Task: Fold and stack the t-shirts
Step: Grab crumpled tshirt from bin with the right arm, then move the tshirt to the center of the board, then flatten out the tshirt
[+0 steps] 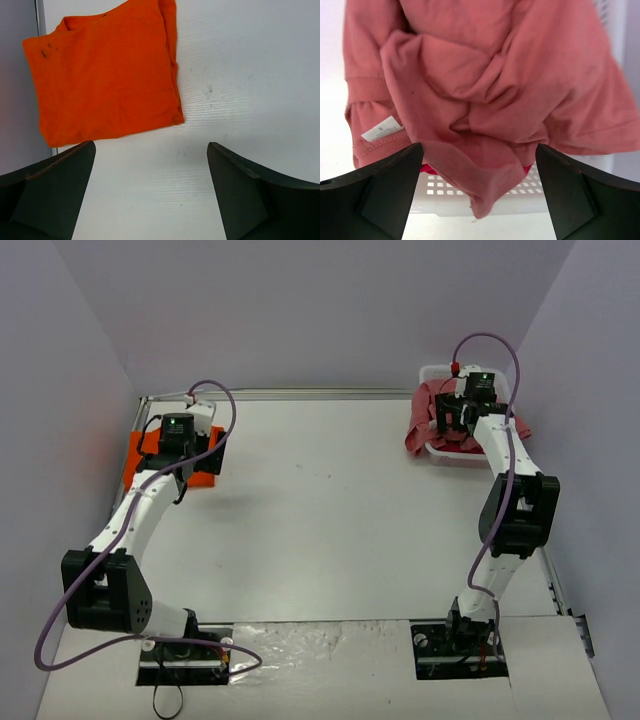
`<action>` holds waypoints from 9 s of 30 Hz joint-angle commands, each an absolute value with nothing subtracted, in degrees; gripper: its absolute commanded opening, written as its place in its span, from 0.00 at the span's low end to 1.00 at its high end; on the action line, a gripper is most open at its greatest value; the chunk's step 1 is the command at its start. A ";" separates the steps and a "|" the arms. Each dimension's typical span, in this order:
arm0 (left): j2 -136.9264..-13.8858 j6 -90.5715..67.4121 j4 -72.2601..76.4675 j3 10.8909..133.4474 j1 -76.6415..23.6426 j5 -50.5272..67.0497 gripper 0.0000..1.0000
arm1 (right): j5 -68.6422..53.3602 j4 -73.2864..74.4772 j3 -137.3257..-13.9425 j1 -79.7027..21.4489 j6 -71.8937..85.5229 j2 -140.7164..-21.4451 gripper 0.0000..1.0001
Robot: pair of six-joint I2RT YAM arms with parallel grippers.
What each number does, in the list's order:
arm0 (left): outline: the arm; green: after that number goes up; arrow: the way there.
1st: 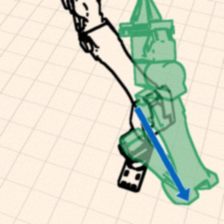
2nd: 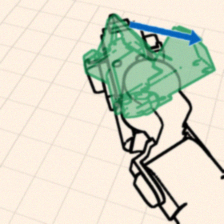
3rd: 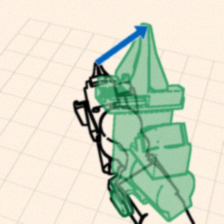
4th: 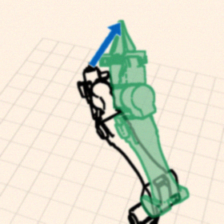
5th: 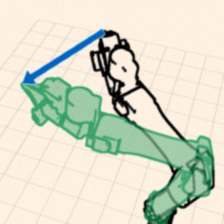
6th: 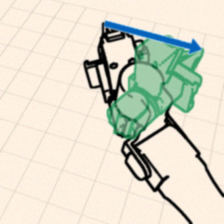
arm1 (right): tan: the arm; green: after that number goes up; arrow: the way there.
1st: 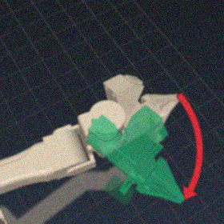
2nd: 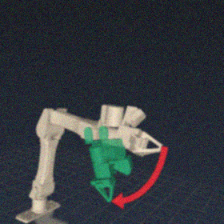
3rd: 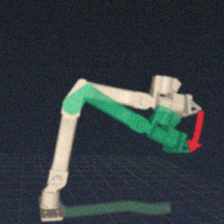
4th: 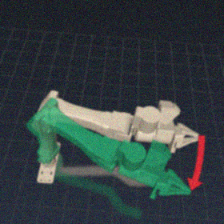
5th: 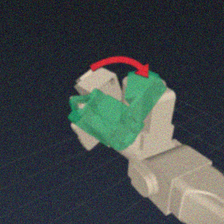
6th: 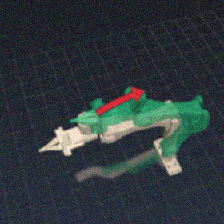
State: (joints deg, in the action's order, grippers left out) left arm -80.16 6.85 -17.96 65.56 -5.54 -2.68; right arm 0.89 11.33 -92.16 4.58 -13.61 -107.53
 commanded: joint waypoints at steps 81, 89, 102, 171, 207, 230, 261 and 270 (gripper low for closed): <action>-80.24 7.03 -20.66 67.06 -5.54 0.00 0.94 | -1.14 32.96 -127.17 -13.18 -20.30 -104.16 0.00; -80.07 7.29 -20.48 66.71 -5.45 -0.44 0.94 | -7.29 32.78 -129.46 -20.82 -21.62 -100.11 0.00; -81.03 7.73 -20.30 66.71 -5.54 -1.23 0.94 | -13.00 33.13 -127.37 -28.83 -20.83 -99.67 0.00; -84.02 8.79 -21.09 67.41 -7.21 0.00 0.94 | -19.69 30.23 -78.84 -24.95 -25.22 -92.02 0.66; -84.73 9.14 -21.01 67.59 -7.29 0.00 0.94 | -13.72 32.61 -84.90 -25.76 -25.40 -91.06 0.00; -92.89 15.20 -28.64 78.99 -18.71 7.28 0.94 | -12.66 30.85 -74.62 -11.43 -27.51 -89.29 0.00; -121.99 6.94 -33.66 105.64 -24.52 35.42 0.63 | -14.06 27.95 -73.48 -10.37 -26.37 -94.92 0.00; -127.70 6.77 -35.15 108.98 -24.61 33.84 0.30 | -14.24 27.07 -72.78 -10.37 -26.46 -96.24 0.00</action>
State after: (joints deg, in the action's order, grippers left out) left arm -127.48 6.59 -33.21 106.02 -24.84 34.61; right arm -13.58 26.87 -73.47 -10.79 -26.87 -95.77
